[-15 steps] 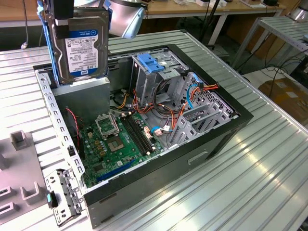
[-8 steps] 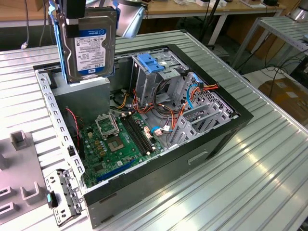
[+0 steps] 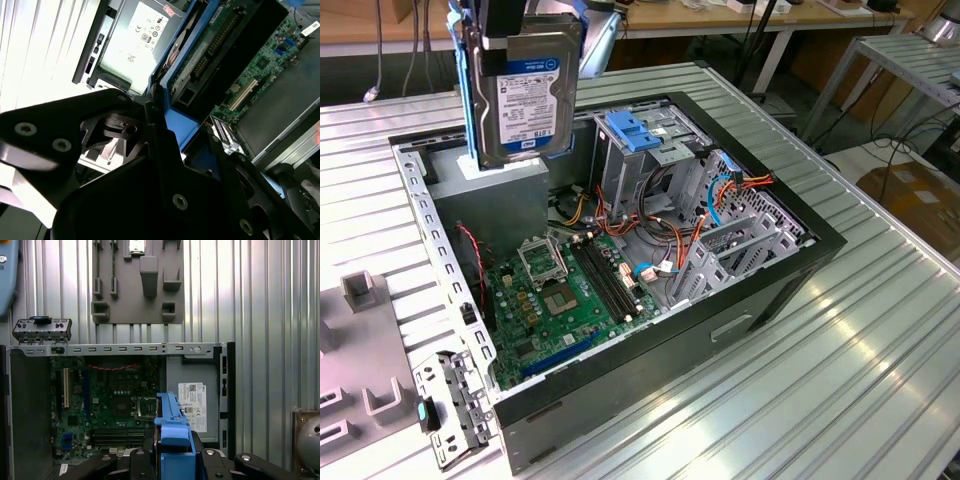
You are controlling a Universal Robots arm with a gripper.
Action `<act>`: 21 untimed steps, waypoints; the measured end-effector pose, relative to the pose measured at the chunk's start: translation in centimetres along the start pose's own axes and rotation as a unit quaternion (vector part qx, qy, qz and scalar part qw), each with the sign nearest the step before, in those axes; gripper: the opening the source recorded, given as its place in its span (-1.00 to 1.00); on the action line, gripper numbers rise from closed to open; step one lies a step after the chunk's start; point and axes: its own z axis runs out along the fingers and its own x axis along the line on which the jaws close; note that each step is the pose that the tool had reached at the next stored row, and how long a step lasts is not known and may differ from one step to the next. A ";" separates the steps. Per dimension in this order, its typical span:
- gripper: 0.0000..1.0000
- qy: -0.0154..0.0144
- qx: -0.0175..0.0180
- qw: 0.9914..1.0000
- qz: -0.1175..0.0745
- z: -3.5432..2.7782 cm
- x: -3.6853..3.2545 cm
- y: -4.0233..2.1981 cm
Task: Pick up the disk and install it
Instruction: 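Pick up the disk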
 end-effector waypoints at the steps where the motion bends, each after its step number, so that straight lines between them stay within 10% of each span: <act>1: -0.25 0.000 0.000 1.000 0.000 0.00 0.00 -0.15; 11: -0.25 0.001 0.000 1.000 0.000 0.06 -0.06 -2.71; 21: -0.25 0.001 0.000 1.000 0.000 0.13 0.53 -2.93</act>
